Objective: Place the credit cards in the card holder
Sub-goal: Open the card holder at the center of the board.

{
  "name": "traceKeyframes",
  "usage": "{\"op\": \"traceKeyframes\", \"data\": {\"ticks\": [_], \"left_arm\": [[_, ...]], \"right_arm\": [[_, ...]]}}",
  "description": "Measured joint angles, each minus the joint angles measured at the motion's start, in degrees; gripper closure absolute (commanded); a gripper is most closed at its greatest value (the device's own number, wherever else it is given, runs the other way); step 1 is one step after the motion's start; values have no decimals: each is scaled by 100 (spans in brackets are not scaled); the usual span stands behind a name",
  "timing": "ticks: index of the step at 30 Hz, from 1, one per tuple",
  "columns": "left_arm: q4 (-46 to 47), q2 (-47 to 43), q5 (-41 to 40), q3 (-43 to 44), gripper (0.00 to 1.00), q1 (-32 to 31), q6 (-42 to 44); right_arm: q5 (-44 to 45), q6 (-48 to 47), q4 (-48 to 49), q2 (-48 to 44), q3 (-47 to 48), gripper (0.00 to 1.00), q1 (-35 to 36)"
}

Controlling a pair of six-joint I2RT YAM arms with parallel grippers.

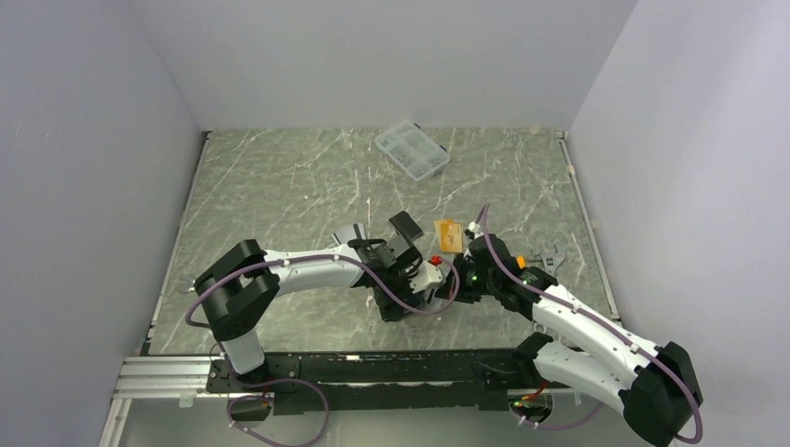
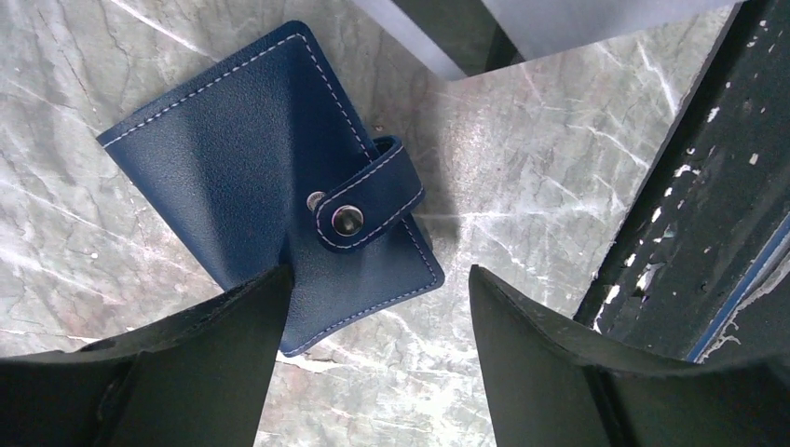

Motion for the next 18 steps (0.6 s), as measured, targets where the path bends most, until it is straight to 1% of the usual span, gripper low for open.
{"op": "traceKeyframes", "data": {"ticks": [1, 3, 6, 8, 10, 13, 18], "left_arm": [[-7, 17, -2, 13, 29, -2, 2], [-15, 48, -24, 33, 38, 0, 7], [20, 90, -162, 48, 58, 7, 9], [59, 105, -278, 55, 68, 28, 15], [90, 107, -323, 55, 71, 66, 13], [116, 107, -275, 52, 69, 133, 4], [208, 33, -20, -48, 68, 280, 4]], "right_arm": [[-2, 15, 2, -2, -26, 100, -9], [-4, 57, 0, -13, -76, 100, -13], [-4, 133, 28, -46, -131, 100, -13], [0, 210, 81, -87, -190, 100, -13], [17, 304, 170, -133, -267, 100, -13], [74, 452, 402, -125, -367, 100, -13], [109, 570, 1128, 520, -369, 100, -15]]}}
